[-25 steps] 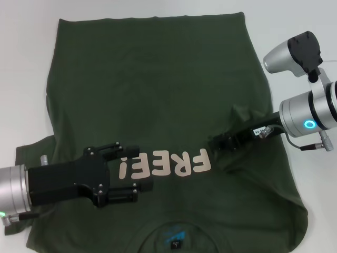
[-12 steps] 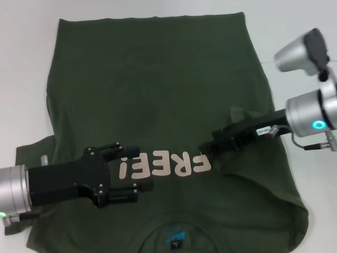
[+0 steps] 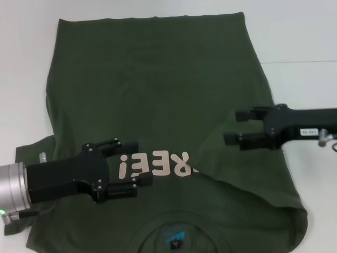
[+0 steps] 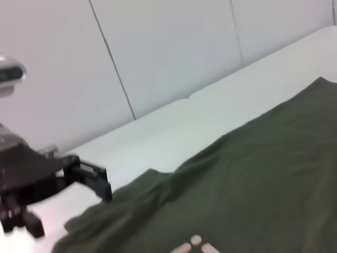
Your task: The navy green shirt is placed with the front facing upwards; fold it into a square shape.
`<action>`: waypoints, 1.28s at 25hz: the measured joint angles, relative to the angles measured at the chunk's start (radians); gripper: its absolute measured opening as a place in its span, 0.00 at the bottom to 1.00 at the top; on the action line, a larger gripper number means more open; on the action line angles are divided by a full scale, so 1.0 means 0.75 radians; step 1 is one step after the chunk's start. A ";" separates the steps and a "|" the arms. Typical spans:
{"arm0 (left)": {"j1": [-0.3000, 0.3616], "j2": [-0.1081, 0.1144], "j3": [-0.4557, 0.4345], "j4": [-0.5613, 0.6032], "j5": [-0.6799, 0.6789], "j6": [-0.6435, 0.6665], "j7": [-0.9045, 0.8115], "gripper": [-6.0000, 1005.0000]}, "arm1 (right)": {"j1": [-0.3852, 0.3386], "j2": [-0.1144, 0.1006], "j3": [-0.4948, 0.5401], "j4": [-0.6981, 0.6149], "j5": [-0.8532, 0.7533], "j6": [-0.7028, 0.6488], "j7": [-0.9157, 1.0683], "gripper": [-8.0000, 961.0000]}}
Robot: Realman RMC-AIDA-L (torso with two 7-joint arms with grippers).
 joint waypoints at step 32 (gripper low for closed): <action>0.174 0.008 -0.059 0.638 0.130 0.088 -0.938 0.82 | -0.223 0.081 -0.009 0.037 -0.105 -0.357 -0.830 0.95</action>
